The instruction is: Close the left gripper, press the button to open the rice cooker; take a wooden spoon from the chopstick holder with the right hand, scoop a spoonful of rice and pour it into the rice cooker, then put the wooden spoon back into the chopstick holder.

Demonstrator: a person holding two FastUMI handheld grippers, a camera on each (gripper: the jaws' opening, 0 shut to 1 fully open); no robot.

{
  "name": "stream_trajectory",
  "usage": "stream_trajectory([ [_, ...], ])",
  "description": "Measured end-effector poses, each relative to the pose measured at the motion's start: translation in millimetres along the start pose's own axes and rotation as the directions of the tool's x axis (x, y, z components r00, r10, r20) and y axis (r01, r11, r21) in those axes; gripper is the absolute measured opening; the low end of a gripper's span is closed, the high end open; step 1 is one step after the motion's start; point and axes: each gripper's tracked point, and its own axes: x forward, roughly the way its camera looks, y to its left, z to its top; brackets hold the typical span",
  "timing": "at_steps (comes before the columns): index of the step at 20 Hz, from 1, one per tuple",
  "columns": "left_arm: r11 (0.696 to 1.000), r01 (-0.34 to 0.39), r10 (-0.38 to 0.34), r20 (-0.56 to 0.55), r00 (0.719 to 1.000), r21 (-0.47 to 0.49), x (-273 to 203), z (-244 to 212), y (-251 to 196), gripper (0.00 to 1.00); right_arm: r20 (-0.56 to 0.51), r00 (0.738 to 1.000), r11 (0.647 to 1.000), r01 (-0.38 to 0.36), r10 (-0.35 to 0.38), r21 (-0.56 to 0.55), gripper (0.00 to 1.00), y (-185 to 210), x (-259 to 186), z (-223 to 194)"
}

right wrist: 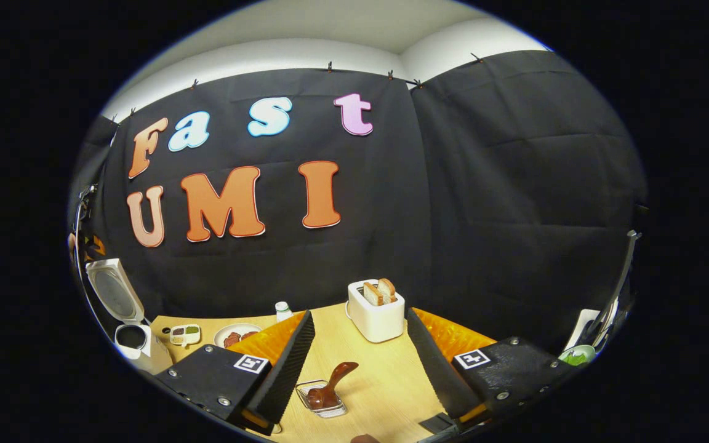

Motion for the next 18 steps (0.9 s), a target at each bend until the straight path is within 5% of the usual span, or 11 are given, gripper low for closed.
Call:
stream_trajectory([
  [7,0.996,-0.021,0.030,-0.118,0.993,0.083,17.4,-27.6,2.0,0.99,0.017,1.000,1.000,-0.020,0.019,0.018,0.94,9.9,1.4,5.6],
  [16,0.997,0.043,-0.017,-0.358,0.933,0.065,-32.9,-106.1,-1.8,0.99,-0.009,0.994,0.994,-0.107,0.107,-0.007,1.00,34.6,19.0,-4.9],
  [18,0.996,0.043,-0.009,-0.397,0.918,0.076,-46.0,-126.7,-2.3,0.99,-0.020,0.991,0.991,-0.133,0.133,-0.001,0.94,42.2,26.3,-6.4],
])
